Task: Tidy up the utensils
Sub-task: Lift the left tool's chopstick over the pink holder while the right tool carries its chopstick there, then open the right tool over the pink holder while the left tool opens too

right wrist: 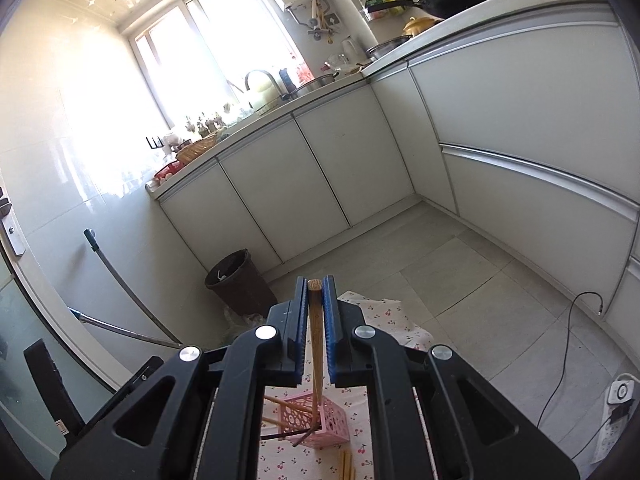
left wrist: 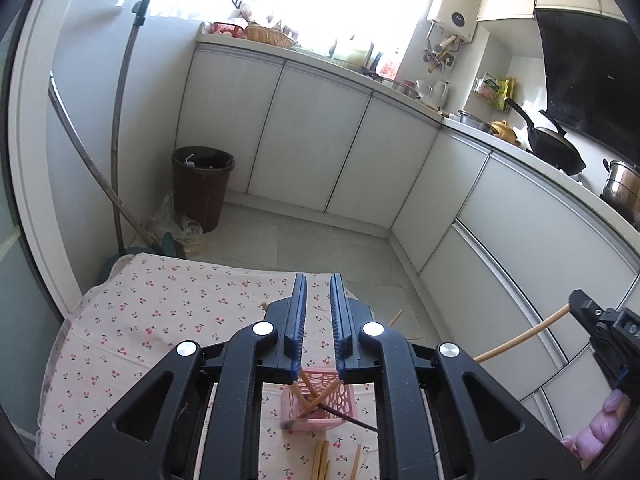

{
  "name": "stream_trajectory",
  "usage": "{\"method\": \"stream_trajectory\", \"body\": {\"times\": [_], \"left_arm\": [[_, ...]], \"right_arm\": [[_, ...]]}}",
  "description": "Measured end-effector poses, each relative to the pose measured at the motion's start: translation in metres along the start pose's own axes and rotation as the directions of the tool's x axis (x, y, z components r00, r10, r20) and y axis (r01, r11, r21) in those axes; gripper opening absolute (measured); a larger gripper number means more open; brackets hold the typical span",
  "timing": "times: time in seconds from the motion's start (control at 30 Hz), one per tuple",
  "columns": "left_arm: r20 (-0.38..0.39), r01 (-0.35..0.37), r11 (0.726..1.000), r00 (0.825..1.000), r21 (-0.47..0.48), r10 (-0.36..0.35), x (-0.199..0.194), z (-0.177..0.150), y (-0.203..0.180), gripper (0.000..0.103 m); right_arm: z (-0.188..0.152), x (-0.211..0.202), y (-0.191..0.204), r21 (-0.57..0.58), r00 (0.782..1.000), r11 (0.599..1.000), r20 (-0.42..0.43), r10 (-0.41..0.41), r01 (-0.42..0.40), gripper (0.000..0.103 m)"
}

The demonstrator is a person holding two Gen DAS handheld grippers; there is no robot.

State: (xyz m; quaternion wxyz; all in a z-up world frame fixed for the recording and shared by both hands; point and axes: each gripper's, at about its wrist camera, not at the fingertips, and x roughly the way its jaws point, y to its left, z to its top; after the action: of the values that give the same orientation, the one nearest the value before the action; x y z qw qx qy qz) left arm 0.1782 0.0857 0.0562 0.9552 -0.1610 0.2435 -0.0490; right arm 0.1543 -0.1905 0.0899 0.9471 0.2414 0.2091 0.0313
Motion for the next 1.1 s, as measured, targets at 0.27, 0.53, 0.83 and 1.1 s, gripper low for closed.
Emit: {"method": "stream_trajectory", "body": {"times": [0.27, 0.53, 0.83, 1.1], "left_arm": [[0.001, -0.024, 0.997, 1.0, -0.071, 0.024, -0.023, -0.005, 0.026, 0.013], [-0.068, -0.057, 0.995, 0.996, -0.087, 0.052, -0.018, -0.021, 0.046, 0.013], [-0.096, -0.042, 0.998, 0.995, -0.053, 0.037, -0.012, -0.03, 0.036, 0.015], [-0.117, -0.034, 0.999, 0.993, -0.007, 0.033, -0.012, -0.038, 0.02, 0.021]], "right_arm": [[-0.01, 0.018, 0.013, -0.005, 1.0, 1.0, -0.016, 0.014, -0.014, 0.008], [-0.031, 0.048, 0.02, -0.011, 0.998, 1.0, -0.064, -0.005, 0.004, 0.008], [-0.049, 0.061, 0.031, -0.082, 0.993, 0.997, -0.12, -0.013, 0.003, 0.017], [-0.059, 0.047, 0.034, -0.129, 0.99, 0.992, -0.138, -0.031, 0.013, 0.017]]}}
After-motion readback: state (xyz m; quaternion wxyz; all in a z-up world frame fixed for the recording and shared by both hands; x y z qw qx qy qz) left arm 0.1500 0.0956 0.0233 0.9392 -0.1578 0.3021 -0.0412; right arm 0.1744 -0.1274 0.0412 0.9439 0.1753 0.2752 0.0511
